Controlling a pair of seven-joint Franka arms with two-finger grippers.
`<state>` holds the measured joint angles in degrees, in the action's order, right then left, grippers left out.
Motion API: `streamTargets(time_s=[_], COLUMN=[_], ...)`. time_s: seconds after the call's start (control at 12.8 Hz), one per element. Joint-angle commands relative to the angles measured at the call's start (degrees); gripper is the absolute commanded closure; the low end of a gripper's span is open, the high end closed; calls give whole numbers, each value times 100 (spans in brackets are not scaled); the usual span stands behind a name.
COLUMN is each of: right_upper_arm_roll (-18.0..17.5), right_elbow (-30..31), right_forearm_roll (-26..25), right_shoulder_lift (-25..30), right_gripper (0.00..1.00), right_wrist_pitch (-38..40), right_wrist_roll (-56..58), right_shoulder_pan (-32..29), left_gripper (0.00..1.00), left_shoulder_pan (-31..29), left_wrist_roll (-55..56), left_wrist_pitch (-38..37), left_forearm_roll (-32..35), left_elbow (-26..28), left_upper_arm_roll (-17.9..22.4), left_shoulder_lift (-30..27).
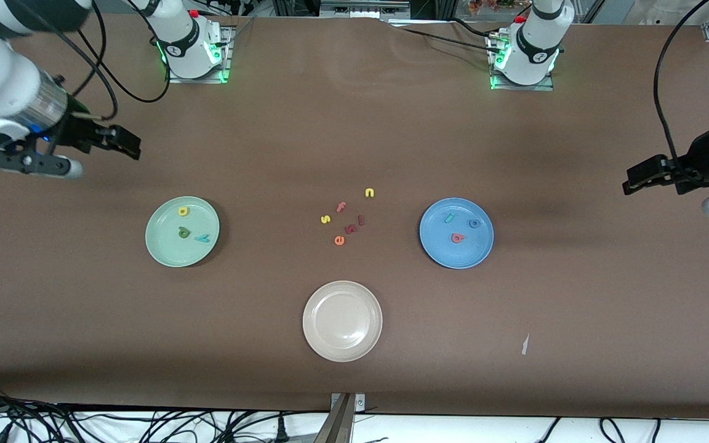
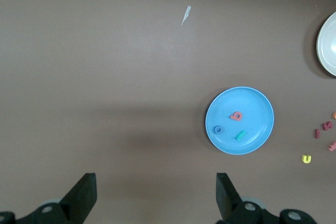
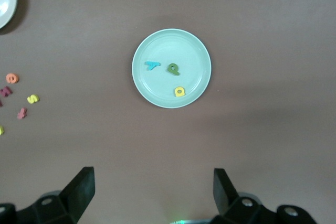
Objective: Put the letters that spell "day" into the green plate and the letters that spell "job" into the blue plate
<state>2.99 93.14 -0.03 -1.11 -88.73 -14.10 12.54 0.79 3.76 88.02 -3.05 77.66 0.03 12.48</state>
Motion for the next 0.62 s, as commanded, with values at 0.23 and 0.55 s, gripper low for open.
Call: streamTargets(time_s=[0.23, 0.55], right_upper_arm_roll=[-96, -88], right_elbow=[-121, -244], right_forearm_roll=[-6, -6], right_shoulder_lift=[181, 6], right_gripper=[0, 0], right_wrist_pitch=[14, 23], right_wrist_roll=[549, 566], right_shoulder_pan=[-367, -340], left_gripper=[0, 0], left_shoulder_pan=[0, 0], left_wrist_roll=[81, 72], left_wrist_pitch=[820, 787], left_forearm_roll=[15, 15], left_elbow=[1698, 1613], left_upper_arm_roll=[-65, -56], left_shoulder_lift=[-1185, -1152])
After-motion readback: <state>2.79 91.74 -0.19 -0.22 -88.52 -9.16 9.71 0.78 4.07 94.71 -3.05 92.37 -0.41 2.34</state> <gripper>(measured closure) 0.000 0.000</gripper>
